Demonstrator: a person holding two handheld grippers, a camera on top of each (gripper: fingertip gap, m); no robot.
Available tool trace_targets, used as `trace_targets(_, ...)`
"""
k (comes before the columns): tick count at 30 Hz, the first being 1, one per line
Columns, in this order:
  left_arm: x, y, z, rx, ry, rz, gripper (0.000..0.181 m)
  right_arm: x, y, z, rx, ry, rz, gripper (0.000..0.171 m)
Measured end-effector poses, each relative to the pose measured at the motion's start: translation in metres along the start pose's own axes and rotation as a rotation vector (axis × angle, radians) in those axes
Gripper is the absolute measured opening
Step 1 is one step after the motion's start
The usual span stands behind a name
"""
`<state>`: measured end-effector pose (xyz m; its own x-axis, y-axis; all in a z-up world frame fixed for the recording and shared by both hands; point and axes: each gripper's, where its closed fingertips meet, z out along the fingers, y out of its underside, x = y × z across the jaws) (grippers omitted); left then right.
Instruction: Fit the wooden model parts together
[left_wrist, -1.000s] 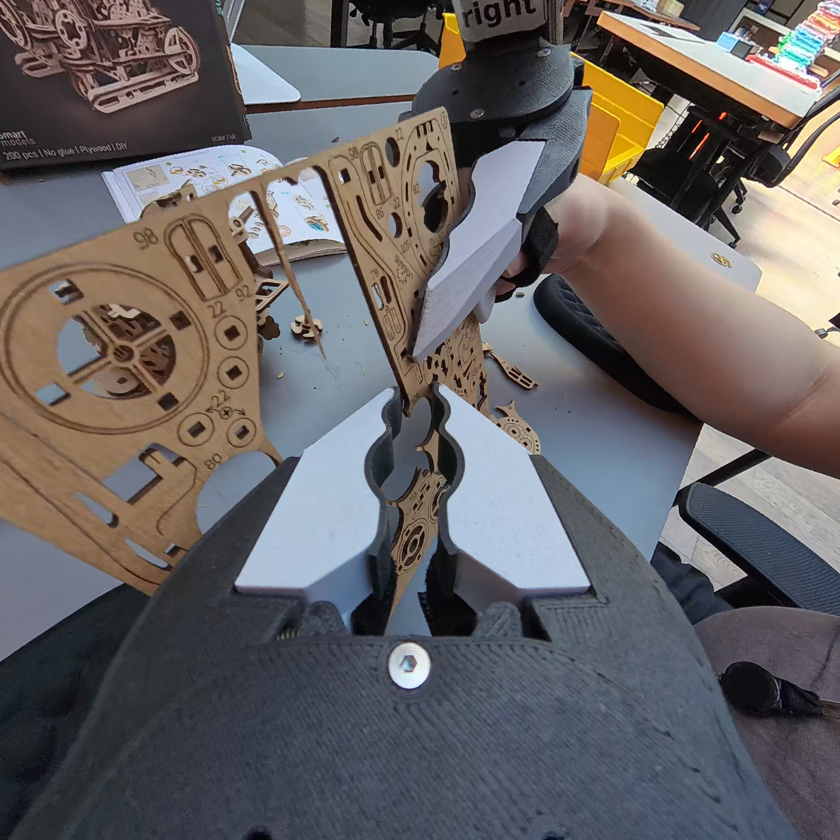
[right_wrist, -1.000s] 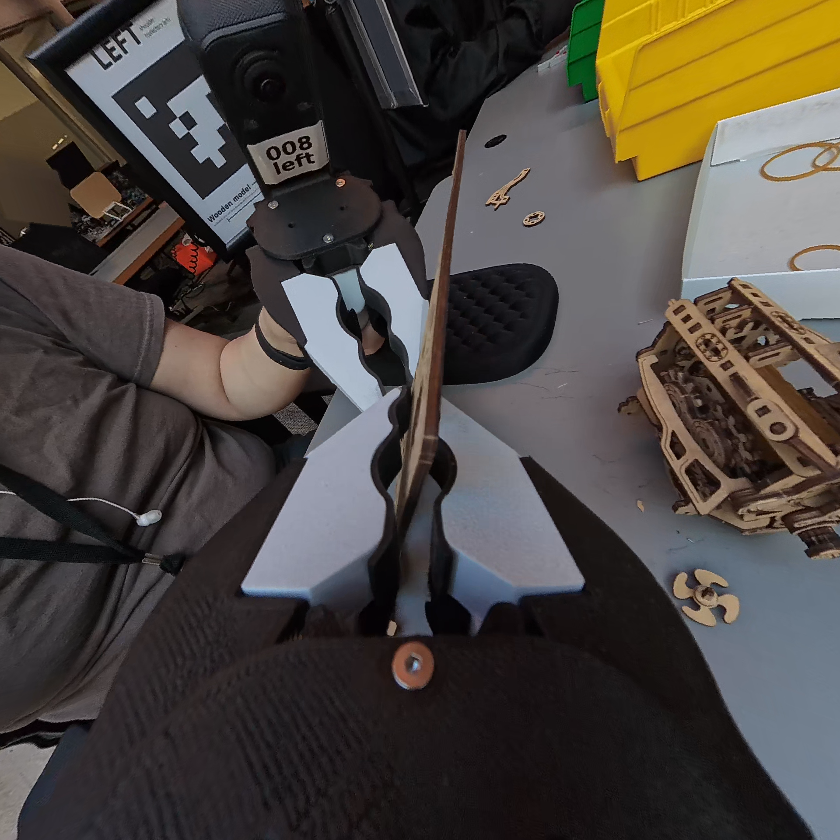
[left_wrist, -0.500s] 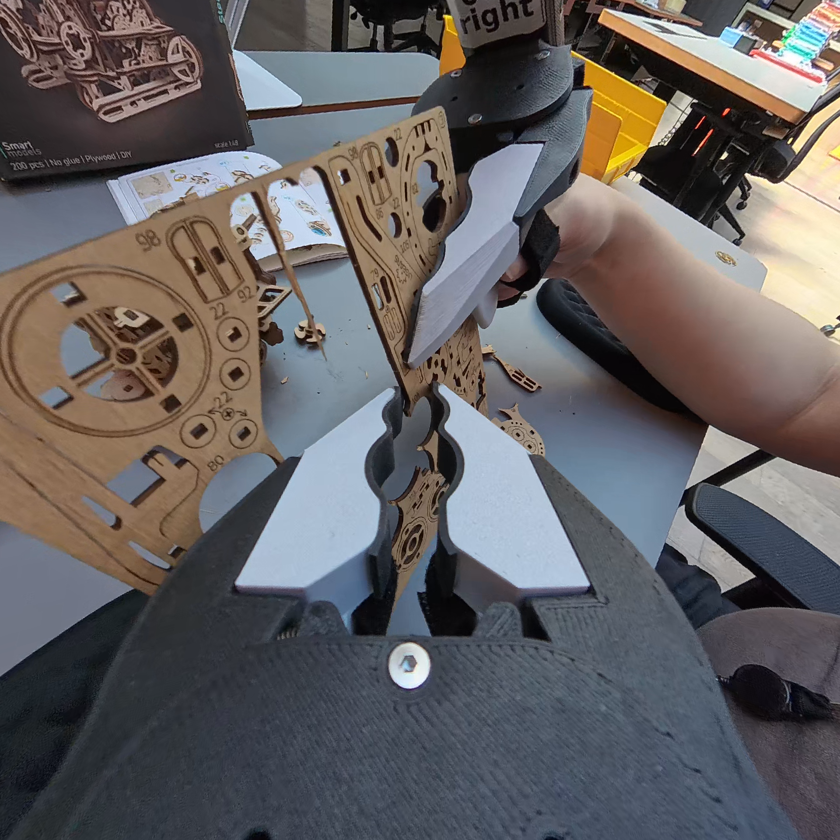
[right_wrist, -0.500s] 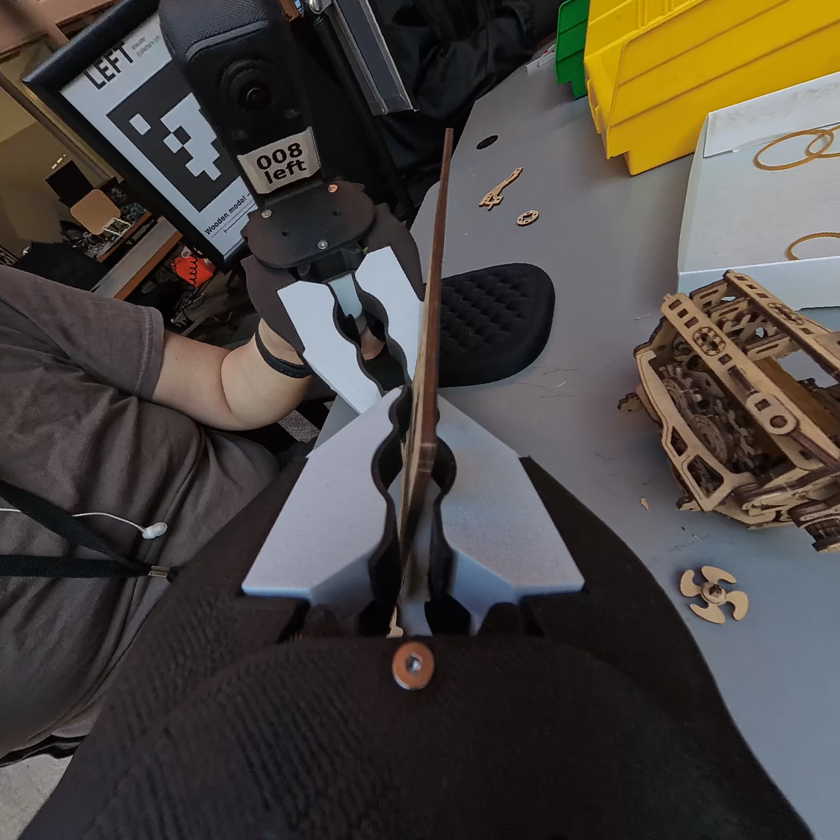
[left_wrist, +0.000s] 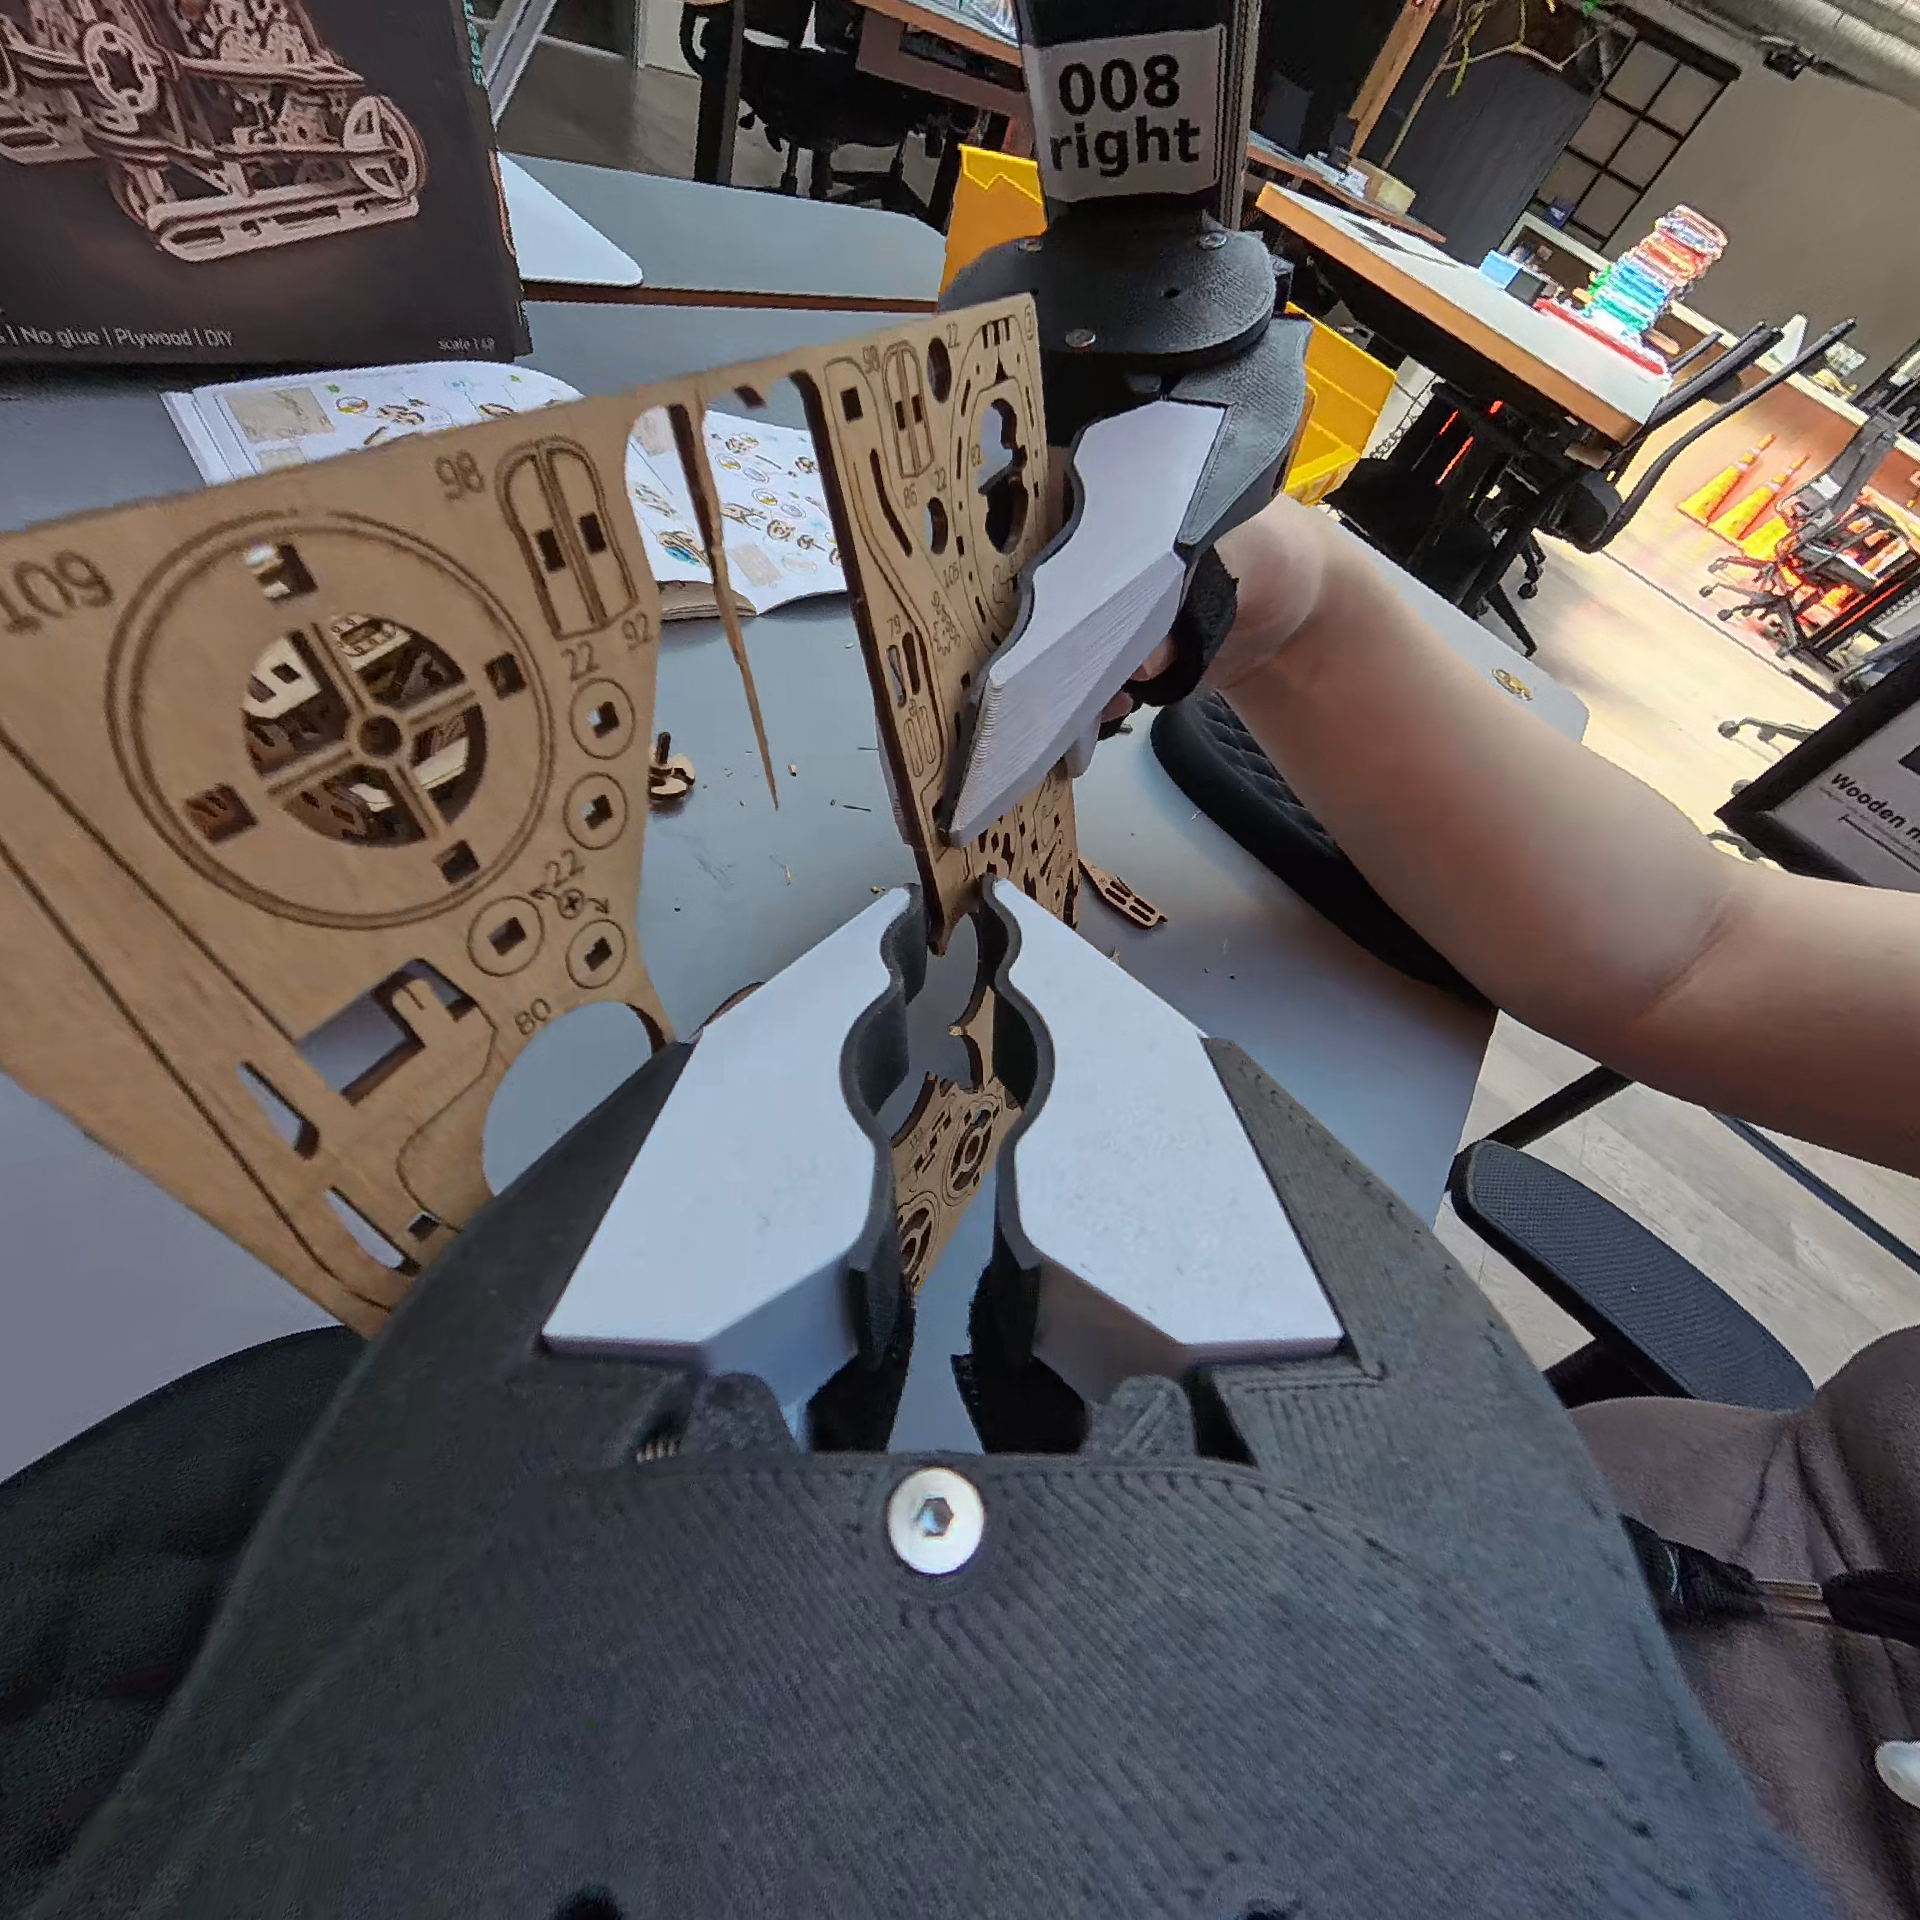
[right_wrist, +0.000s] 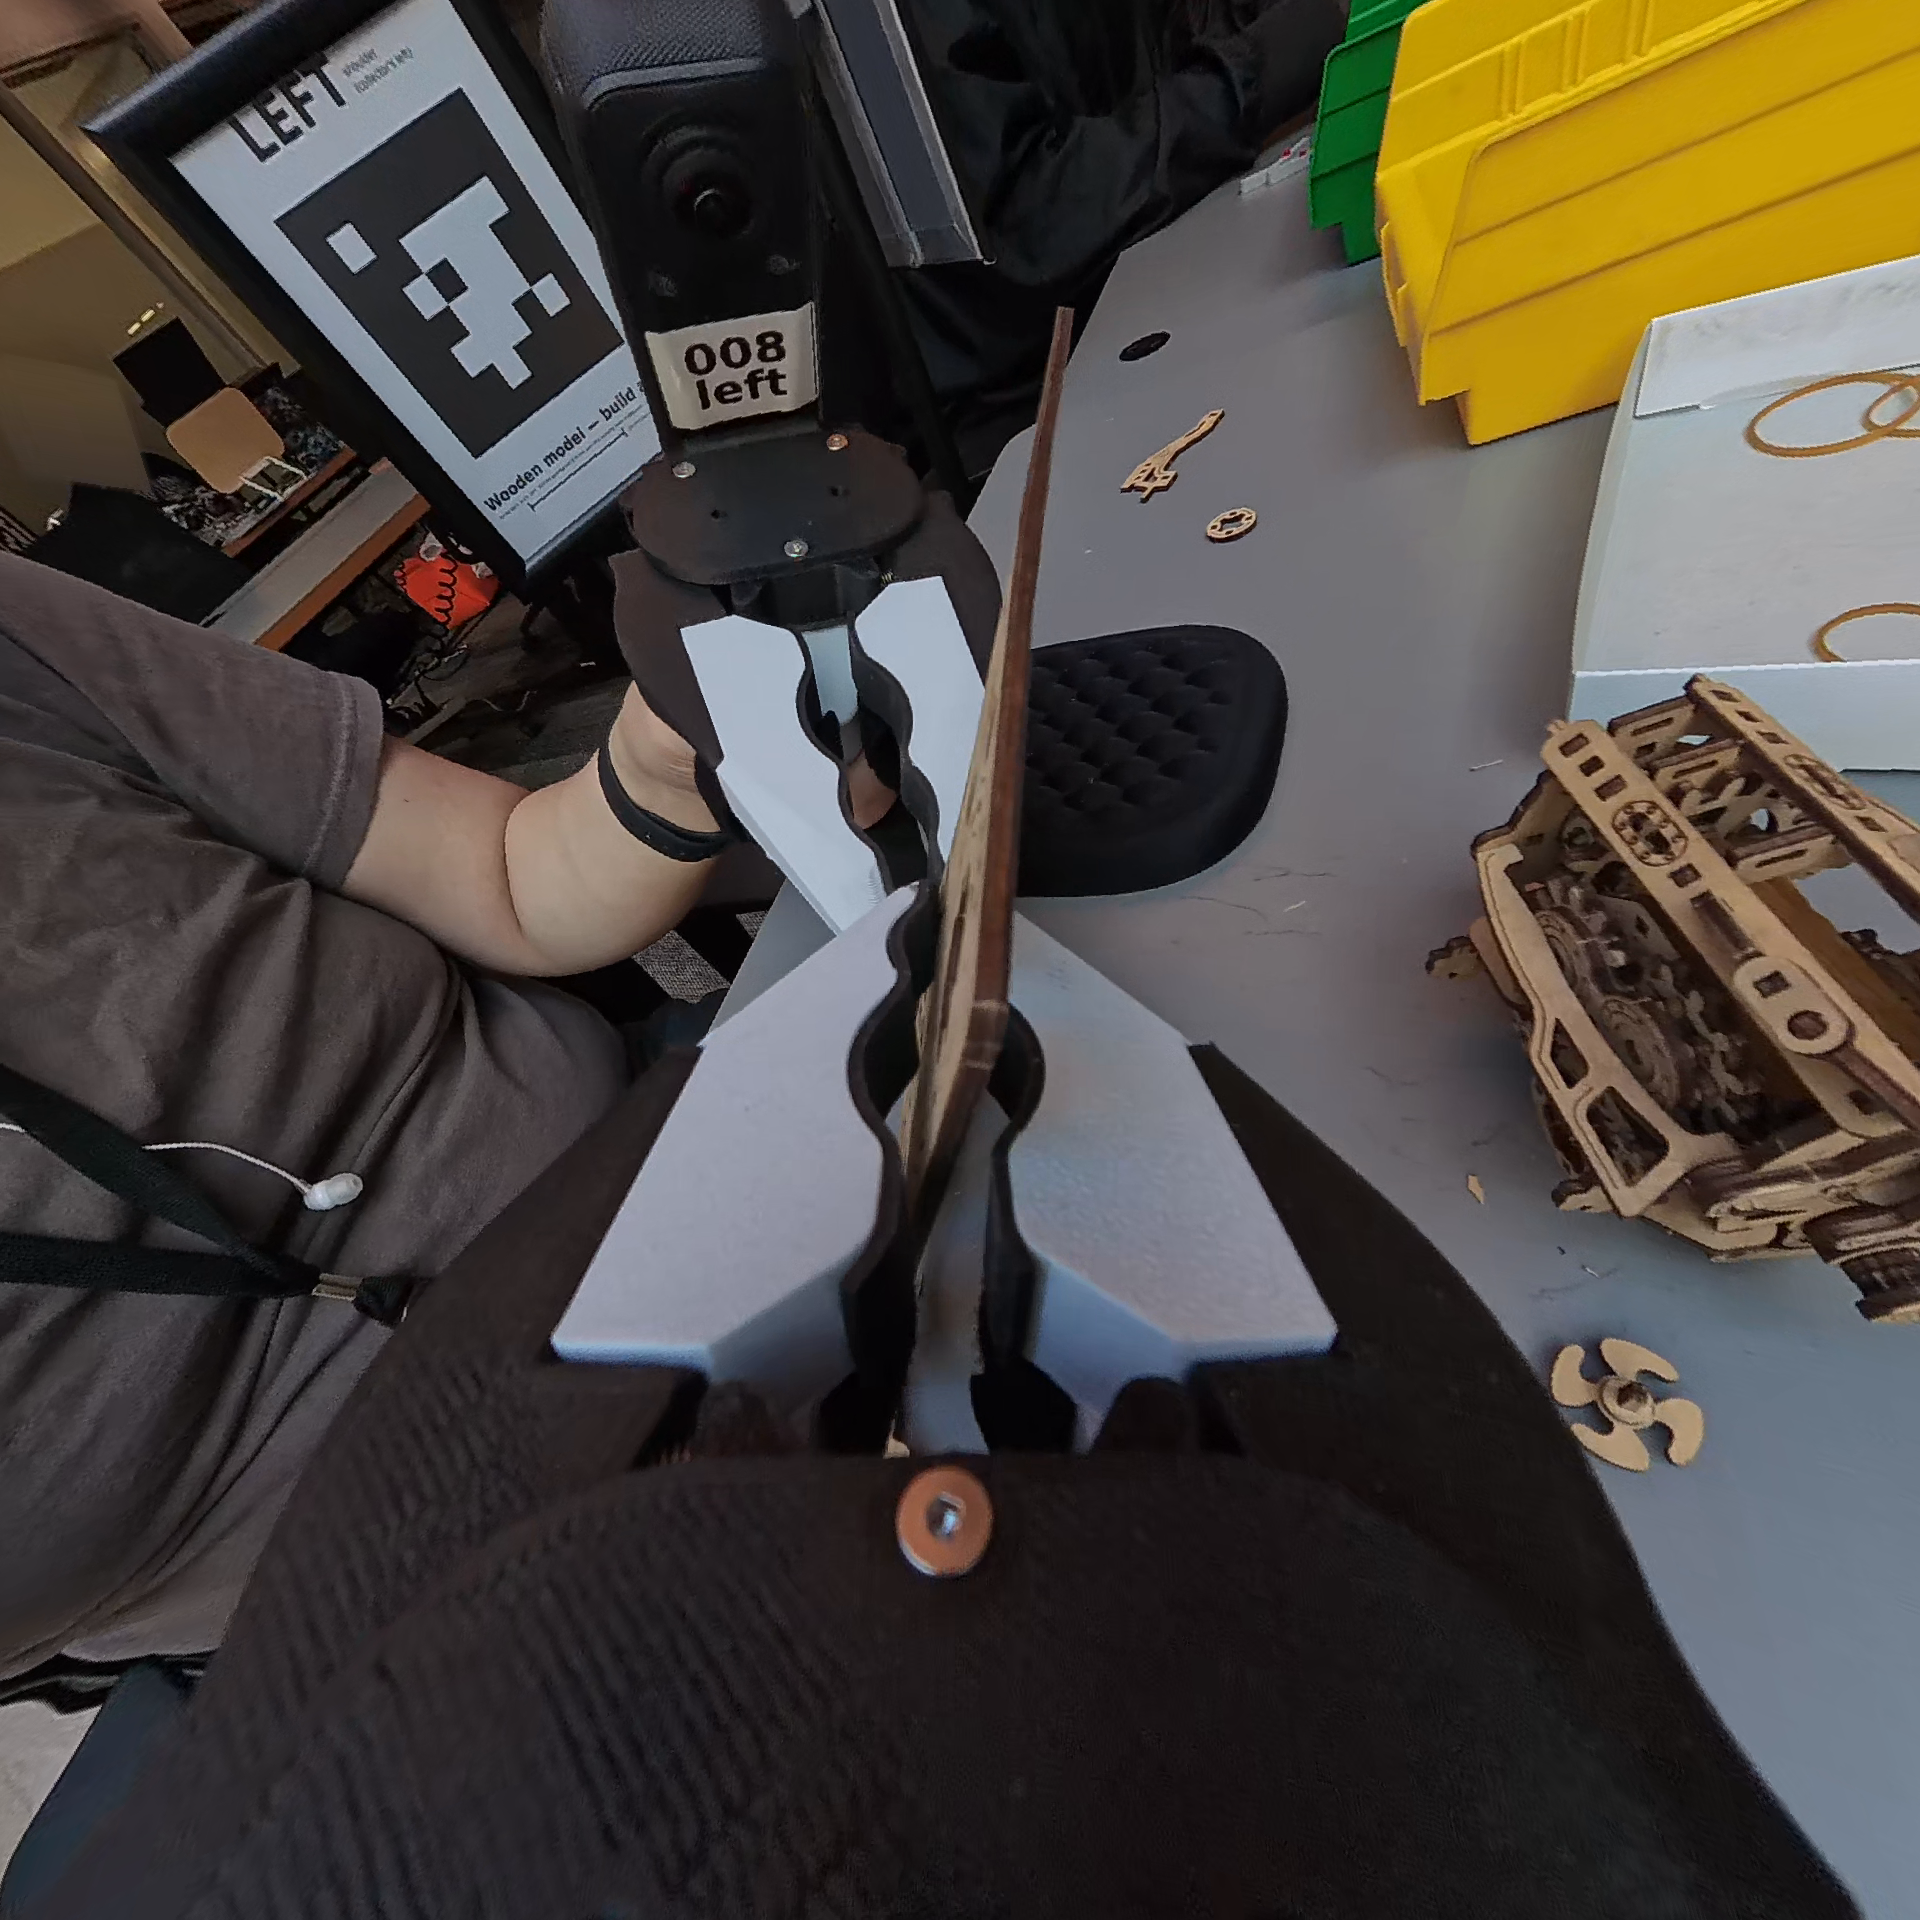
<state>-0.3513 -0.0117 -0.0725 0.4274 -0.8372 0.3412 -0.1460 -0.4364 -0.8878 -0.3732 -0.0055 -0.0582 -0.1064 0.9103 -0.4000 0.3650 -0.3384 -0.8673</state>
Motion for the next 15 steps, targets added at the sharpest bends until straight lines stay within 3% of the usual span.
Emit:
trace_targets(7,-0.001,-0.005,-0.009,0.052,-0.064,0.052,0.007,0.000,0.000,0.000,0.002,0.002,-0.019,0.002)
trace_targets(15,0.000,-0.005,-0.007,0.057,-0.017,-0.013,0.008,0.001,0.001,0.000,-0.003,0.008,-0.020,0.001)
